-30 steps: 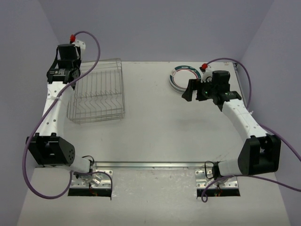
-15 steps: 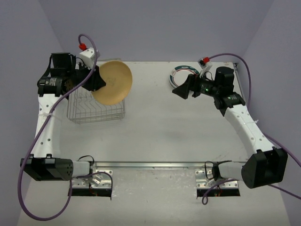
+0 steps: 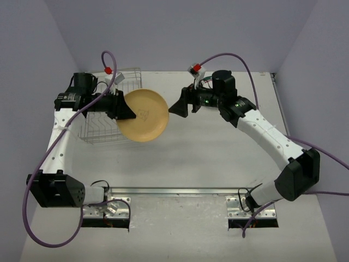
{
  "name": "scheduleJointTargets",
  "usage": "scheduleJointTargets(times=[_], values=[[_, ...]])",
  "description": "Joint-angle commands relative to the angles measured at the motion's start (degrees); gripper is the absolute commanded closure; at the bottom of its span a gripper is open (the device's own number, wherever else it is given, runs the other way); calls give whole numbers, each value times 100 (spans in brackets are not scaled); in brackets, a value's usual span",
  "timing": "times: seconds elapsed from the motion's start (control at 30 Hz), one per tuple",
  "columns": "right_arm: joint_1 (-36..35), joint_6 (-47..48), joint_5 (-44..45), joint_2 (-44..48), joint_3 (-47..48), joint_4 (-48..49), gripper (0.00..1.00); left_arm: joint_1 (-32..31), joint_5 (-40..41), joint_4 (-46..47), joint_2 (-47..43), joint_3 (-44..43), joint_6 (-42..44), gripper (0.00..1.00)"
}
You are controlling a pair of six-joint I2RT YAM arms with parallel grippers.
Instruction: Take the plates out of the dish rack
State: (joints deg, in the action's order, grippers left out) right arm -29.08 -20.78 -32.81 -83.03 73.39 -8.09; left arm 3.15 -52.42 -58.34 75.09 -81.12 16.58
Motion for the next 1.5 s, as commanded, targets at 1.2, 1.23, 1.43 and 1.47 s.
scheduleJointTargets(times=[1.2,1.23,1.43,1.47], values=[[3057,-631,802,-2199,1563,-477,100,-254,4193,1905,-1093,-3,-1599,0],[3188,-725,800,-2353,1692,-495,100,-254,4184,1876,-1080,3,-1596,0],[3452,-809,1023,-3235,2350,-609,100,-254,4402,1864,-1122,183,-1546,0],[3487,-843,1058,-3324,2413,-613,100,-254,4444,1867,-1128,212,-1552,0]])
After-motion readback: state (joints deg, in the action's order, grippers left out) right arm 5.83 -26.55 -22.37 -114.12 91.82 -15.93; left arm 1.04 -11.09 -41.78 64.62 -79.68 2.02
